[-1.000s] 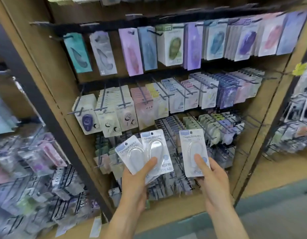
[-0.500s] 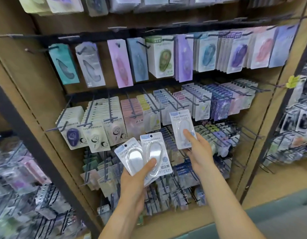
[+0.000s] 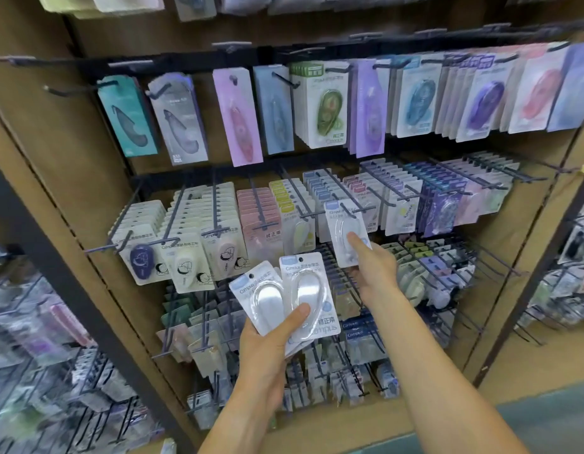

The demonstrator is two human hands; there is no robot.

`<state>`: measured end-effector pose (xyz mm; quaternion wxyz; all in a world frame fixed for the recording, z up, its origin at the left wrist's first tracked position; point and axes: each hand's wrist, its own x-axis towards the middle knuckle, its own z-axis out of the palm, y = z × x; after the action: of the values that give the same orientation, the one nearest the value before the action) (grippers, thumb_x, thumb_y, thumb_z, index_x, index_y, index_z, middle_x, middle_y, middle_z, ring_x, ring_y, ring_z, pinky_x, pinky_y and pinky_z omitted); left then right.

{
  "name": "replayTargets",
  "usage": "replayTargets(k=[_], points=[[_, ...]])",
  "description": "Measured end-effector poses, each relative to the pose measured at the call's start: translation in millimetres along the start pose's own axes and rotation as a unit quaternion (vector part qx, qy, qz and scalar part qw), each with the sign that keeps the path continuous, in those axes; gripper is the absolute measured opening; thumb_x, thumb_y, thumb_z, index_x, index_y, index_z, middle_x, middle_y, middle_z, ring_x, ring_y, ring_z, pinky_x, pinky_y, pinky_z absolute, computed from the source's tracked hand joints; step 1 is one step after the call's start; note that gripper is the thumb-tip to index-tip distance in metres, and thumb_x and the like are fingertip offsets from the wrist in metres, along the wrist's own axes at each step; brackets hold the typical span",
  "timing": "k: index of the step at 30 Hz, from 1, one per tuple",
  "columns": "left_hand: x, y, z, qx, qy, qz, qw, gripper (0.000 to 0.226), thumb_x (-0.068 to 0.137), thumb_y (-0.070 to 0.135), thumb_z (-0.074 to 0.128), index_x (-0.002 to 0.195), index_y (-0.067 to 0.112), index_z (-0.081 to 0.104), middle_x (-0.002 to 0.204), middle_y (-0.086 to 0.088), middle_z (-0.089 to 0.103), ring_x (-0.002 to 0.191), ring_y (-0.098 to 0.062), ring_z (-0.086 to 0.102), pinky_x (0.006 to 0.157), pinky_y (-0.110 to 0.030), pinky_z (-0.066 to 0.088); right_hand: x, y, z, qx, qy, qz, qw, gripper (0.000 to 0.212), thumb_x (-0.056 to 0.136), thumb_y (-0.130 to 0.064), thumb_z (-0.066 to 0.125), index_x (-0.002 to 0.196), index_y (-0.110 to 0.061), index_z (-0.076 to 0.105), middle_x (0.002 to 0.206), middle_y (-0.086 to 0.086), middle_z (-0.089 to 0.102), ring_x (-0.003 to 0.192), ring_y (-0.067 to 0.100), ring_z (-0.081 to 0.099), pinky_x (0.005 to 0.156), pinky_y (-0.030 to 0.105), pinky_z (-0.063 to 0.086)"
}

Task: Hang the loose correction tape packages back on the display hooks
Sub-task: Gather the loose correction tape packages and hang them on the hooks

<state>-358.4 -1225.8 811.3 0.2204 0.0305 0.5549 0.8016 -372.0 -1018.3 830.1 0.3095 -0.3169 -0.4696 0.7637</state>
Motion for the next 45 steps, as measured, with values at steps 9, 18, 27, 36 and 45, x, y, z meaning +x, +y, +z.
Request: replayTargets(k=[9,18,27,36,45], points=[[1.4,3.4,-0.4,-0.004,0.001,0.007,1.000,0.057,0.074,0.009,0.089,0.127,0.019,0.069,0.114,-0.004,0.080,0.108,-0.027,0.076,0.106,-0.052,0.054,8.5,0.9,11.9,-0.035,0.075,-0.003,0.997,0.071,0.064,-0.050,0.092,0.113,-0.006,0.065,0.112,0.009,0.068,0.111,0.032,0.067,0.099,0.048,0.057],[-0.2,-18.8,18.8,0.011,-0.027,-0.019,0.999,0.057,0.077,0.007,0.089,0.130,0.013,0.068,0.116,-0.007,0.080,0.107,-0.027,0.077,0.104,-0.052,0.056,-98.7,40.5,-40.7,-0.092,-0.152,-0.006,0.984,0.024,0.090,-0.033,0.077,0.108,-0.018,0.079,0.108,0.005,0.079,0.108,0.024,0.073,0.106,0.054,0.051],[-3.3,-15.7,27.1,-0.025,-0.035,-0.033,0.999,0.056,0.081,0.040,0.076,0.135,0.028,0.065,0.123,-0.005,0.077,0.114,-0.031,0.073,0.107,-0.062,0.051,-84.1,26.2,-51.0,-0.046,-0.096,-0.058,0.993,0.022,0.095,-0.028,0.071,0.114,-0.018,0.075,0.108,0.003,0.079,0.104,0.024,0.074,0.101,0.050,0.053],[-5.4,-16.1,21.2,-0.015,-0.035,-0.015,0.999,0.058,0.077,0.038,0.079,0.133,0.033,0.064,0.120,0.001,0.078,0.111,-0.025,0.075,0.105,-0.054,0.055,-43.3,-1.4,-44.6,-0.015,-0.083,-0.071,0.994,0.016,0.097,-0.026,0.069,0.110,-0.018,0.074,0.105,0.001,0.079,0.094,0.017,0.073,0.078,0.031,0.056],[-5.1,-14.2,16.3,-0.006,-0.027,-0.006,1.000,0.042,0.089,0.026,0.078,0.130,0.028,0.067,0.120,0.000,0.079,0.112,-0.025,0.075,0.097,-0.049,0.059,-30.7,-5.5,-38.8,-0.024,-0.077,-0.071,0.994,0.010,0.097,-0.025,0.070,0.101,-0.016,0.074,0.104,0.006,0.079,0.090,0.016,0.071,0.077,0.029,0.057]])
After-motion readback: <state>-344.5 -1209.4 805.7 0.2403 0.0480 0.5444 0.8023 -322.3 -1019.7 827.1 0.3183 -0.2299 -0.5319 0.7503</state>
